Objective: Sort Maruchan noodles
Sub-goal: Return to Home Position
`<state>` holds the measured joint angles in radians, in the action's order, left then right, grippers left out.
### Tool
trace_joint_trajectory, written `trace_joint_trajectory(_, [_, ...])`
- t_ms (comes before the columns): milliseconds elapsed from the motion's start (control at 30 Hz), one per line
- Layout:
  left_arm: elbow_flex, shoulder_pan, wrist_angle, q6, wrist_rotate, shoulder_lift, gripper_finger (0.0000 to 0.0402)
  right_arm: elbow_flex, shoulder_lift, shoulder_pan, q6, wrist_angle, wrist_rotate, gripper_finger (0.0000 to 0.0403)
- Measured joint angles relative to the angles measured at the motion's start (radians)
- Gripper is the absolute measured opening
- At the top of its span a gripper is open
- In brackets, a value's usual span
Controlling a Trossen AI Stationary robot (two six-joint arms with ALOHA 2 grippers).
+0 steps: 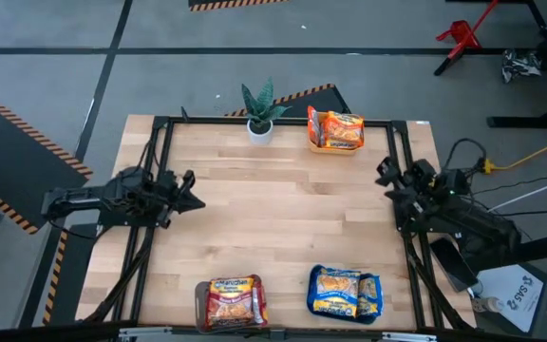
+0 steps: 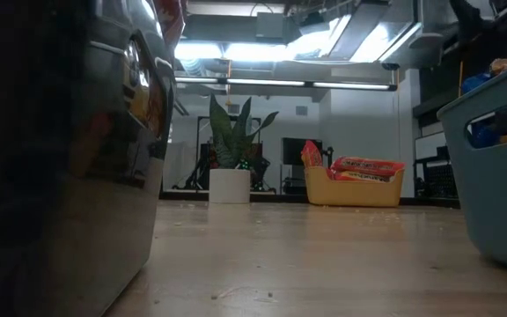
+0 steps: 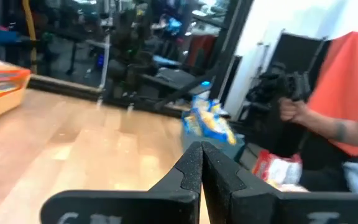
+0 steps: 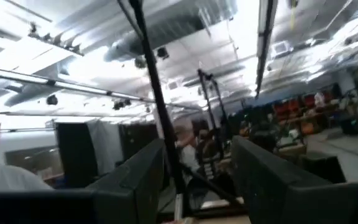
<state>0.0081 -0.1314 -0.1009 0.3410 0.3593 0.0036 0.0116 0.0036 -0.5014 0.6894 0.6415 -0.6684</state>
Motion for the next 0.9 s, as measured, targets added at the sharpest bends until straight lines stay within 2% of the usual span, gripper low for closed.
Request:
trace_joint_trajectory(167, [-0.001, 0.017, -0.005, 0.002, 0.023, -0.001, 0.0000, -0.005, 0.000, 0.100, -0.040, -0.069, 0.011, 0.0176])
trace_joint_trajectory(267, [-0.001, 0.035, 0.029, -0.021, -0.079, 0.000, 0.0000, -0.005, 0.000, 0.146, -0.055, -0.175, 0.020, 0.0176])
trace_joint_trajectory(367, [-0.001, 0.056, 0.049, -0.053, -0.190, 0.000, 0.0000, -0.005, 0.000, 0.186, -0.107, -0.295, 0.090, 0.0176])
trace_joint_trajectory(500, [-0.001, 0.061, 0.070, -0.057, -0.253, 0.002, 0.0000, -0.005, 0.000, 0.193, -0.211, -0.399, 0.157, 0.0176])
trace_joint_trajectory(667, [-0.001, 0.063, 0.073, -0.035, -0.271, 0.004, 0.0000, -0.004, 0.001, 0.193, -0.239, -0.564, 0.212, 0.0176])
trace_joint_trajectory(900, [-0.001, 0.063, 0.085, -0.036, -0.363, 0.004, 0.0000, -0.004, 0.012, 0.193, -0.249, -0.565, 0.237, 0.0176])
